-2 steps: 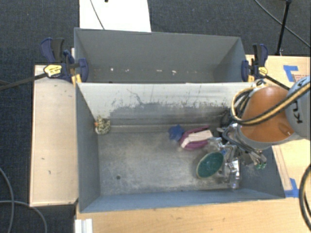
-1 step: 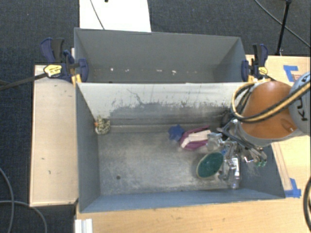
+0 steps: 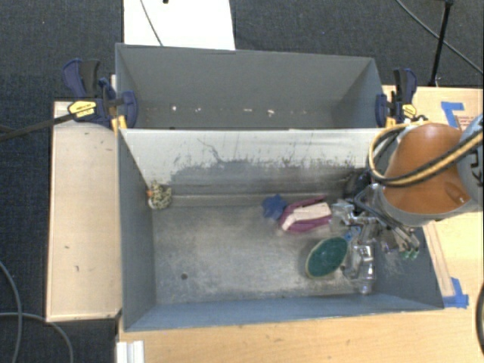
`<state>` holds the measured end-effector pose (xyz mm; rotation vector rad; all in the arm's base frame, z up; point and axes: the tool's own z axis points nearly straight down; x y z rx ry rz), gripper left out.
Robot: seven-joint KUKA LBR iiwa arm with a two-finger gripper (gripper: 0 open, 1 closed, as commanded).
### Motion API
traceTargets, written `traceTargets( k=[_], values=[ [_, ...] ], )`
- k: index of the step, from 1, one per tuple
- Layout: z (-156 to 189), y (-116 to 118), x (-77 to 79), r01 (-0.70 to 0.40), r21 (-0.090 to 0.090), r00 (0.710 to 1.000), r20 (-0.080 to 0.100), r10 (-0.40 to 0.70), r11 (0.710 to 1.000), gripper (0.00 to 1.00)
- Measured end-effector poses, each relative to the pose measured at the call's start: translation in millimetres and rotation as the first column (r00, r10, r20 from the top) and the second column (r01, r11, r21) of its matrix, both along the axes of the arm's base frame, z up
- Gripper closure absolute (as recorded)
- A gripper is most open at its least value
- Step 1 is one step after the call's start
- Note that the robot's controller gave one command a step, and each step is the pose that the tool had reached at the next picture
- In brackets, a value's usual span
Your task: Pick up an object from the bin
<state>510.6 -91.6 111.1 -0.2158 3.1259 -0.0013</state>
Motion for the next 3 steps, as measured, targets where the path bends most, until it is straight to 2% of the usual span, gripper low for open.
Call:
traceTargets(
  k=[1,2,3],
  values=[
    [-42.9,-4.7,-6.3,0.005,0.002,1.0,-0.009,-0.005,1.0,0.0],
    [-42.3,-4.4,-5.5,0.0,0.002,1.0,-0.007,0.0,1.0,0.0],
    [-42.4,-4.3,-5.5,-0.002,0.002,1.0,-0.007,0.002,1.0,1.0]
  ],
)
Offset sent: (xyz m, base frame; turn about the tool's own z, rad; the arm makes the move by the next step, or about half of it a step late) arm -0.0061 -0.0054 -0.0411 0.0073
